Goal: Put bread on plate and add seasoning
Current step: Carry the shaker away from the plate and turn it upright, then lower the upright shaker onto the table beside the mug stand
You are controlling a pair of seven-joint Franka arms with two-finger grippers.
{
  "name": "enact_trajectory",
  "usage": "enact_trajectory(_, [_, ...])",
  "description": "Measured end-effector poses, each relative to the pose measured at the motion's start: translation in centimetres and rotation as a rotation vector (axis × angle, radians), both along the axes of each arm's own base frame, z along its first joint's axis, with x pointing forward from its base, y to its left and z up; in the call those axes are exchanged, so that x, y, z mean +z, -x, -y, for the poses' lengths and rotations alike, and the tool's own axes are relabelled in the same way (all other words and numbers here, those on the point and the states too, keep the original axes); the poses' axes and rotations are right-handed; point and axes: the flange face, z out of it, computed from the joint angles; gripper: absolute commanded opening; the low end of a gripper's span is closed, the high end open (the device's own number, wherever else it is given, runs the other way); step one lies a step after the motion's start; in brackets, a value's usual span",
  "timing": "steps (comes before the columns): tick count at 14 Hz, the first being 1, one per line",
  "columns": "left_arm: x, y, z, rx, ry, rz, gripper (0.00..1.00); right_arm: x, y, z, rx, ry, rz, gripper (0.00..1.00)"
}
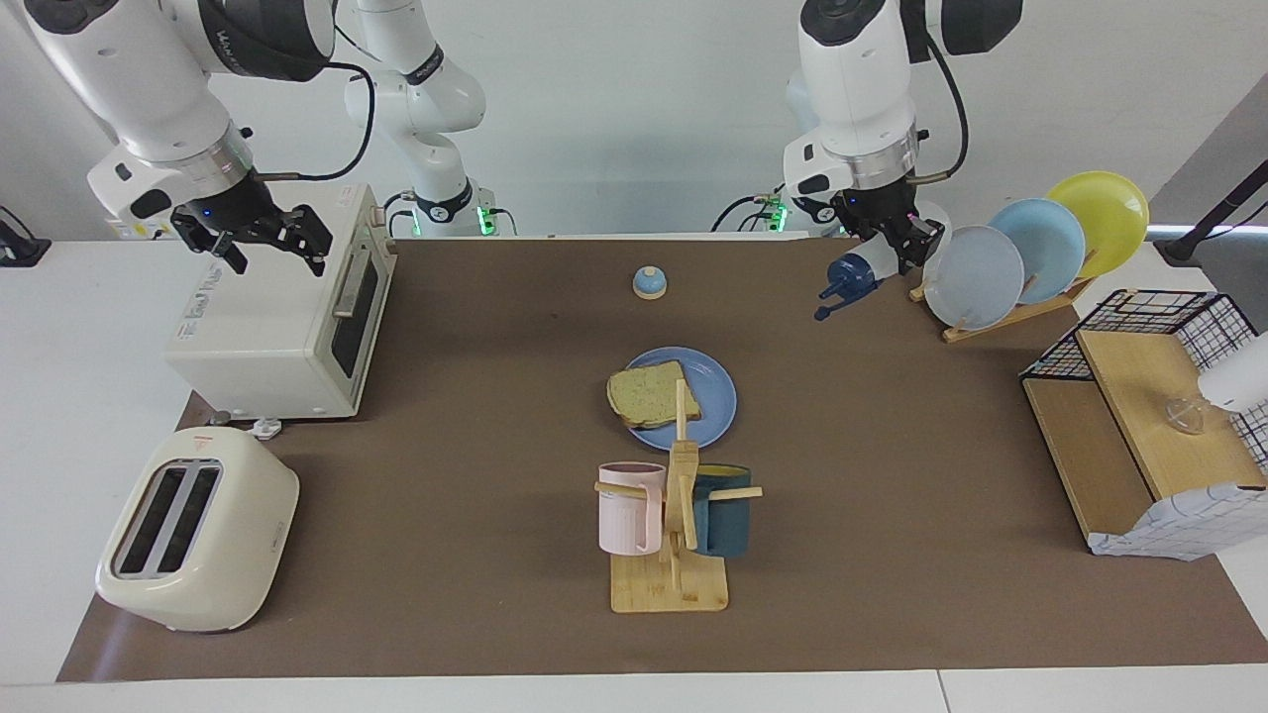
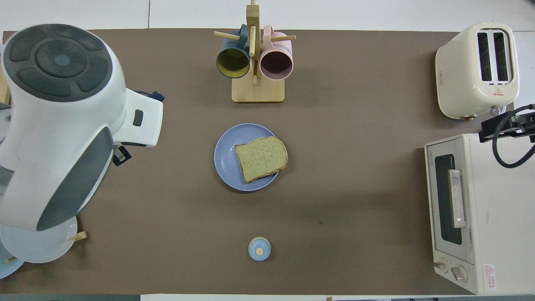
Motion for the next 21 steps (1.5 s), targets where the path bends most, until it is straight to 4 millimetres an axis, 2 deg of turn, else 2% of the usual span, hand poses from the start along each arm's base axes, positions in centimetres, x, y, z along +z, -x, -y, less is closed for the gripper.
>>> enact_trajectory(5, [-2.3,-3.3,-4.2,0.128,0.219,0.129,0.00,0.0,0.0,0.0,0.000,0.000,0.000,1.00])
enact_trajectory(10, [-6.0,-3.4,-7.0,0.246,0.369,0.307,0.00,0.0,0.0,0.0,0.000,0.000,0.000,1.00])
enact_trajectory(13, [-7.2,-3.5,-9.3,0.304,0.468,0.381,0.00,0.0,0.0,0.0,0.000,0.000,0.000,1.00])
enact_trajectory(16, [-8.8,-3.3,-9.4,0.384,0.558,0.480,0.00,0.0,0.0,0.0,0.000,0.000,0.000,1.00])
enact_trajectory(21, [-13.1,-2.0,-8.5,0.448,0.706,0.656,0.00,0.0,0.0,0.0,0.000,0.000,0.000,1.00])
